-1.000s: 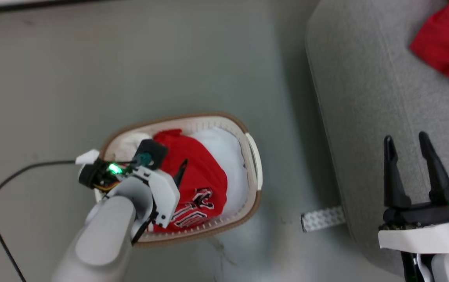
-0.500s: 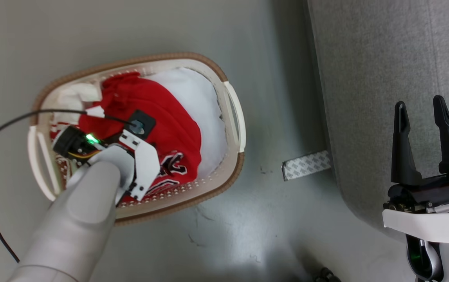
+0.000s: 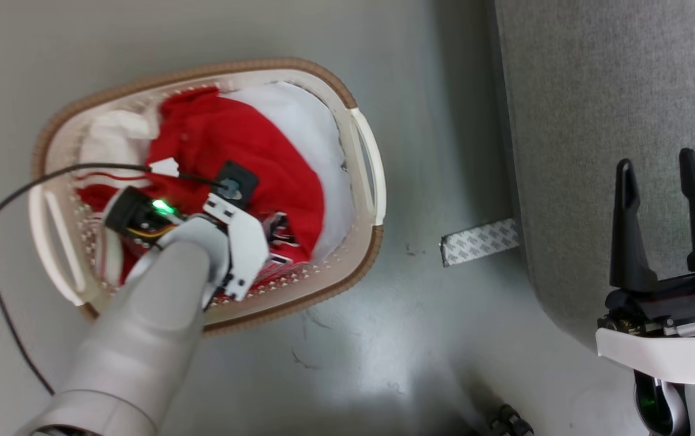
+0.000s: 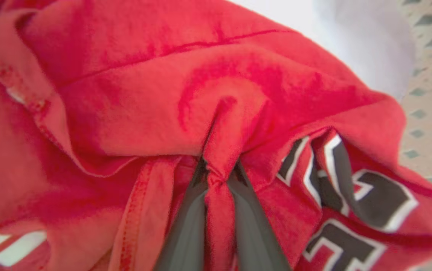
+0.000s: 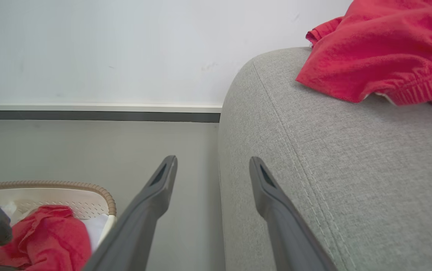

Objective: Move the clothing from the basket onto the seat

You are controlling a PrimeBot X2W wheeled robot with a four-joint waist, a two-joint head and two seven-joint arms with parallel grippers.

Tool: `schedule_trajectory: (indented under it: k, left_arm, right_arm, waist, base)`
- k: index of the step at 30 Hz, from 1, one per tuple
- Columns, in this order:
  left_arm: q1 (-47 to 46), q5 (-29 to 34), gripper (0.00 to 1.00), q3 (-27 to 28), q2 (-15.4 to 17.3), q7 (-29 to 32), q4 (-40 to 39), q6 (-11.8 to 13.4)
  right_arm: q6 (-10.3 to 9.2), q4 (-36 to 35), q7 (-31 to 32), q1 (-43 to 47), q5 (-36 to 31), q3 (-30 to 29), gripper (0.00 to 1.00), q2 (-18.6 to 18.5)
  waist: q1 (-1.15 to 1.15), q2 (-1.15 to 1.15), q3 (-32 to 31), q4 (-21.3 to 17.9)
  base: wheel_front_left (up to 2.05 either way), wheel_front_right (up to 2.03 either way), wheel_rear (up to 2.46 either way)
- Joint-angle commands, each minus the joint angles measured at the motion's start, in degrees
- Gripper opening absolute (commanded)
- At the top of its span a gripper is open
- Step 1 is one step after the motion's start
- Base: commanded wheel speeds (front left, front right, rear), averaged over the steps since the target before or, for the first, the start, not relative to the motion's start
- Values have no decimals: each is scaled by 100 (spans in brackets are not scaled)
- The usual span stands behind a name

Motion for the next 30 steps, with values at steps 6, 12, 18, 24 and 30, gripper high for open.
schedule_trajectory:
  k: [6, 12, 18, 24, 30]
  left_arm:
    - [301, -577, 0, 258, -252, -741, 124, -33]
    - [769, -1143, 0, 569, -389, -1427, 70, -26]
    - [1334, -1718, 0, 758, -443, -1812, -313, -24]
    - [1998, -2270, 0, 467, -439, -1868, -1157, 75]
    - [2536, -2544, 0, 300, -439, -1605, -2040, 295]
  right_arm:
    - [-13, 244, -16, 105, -102, 39, 100, -4]
    - [-13, 580, -15, 400, -204, 97, 100, -5]
    - [-13, 883, -10, 824, -263, 118, 100, -6]
    - [-13, 1093, -9, 1184, -285, 114, 100, -6]
    - [-13, 1247, -9, 1520, -249, 154, 100, -6]
  waist:
    - [-1, 0, -1014, 405]
    - [-1, 0, -2244, 714]
    - [-1, 0, -3344, 942]
    - [-1, 0, -4188, 1096]
    - [-1, 0, -4853, 1188]
  base:
    - [0, 0, 0]
    - [0, 0, 0]
    - [0, 0, 0]
    - [0, 0, 0]
    - [0, 0, 0]
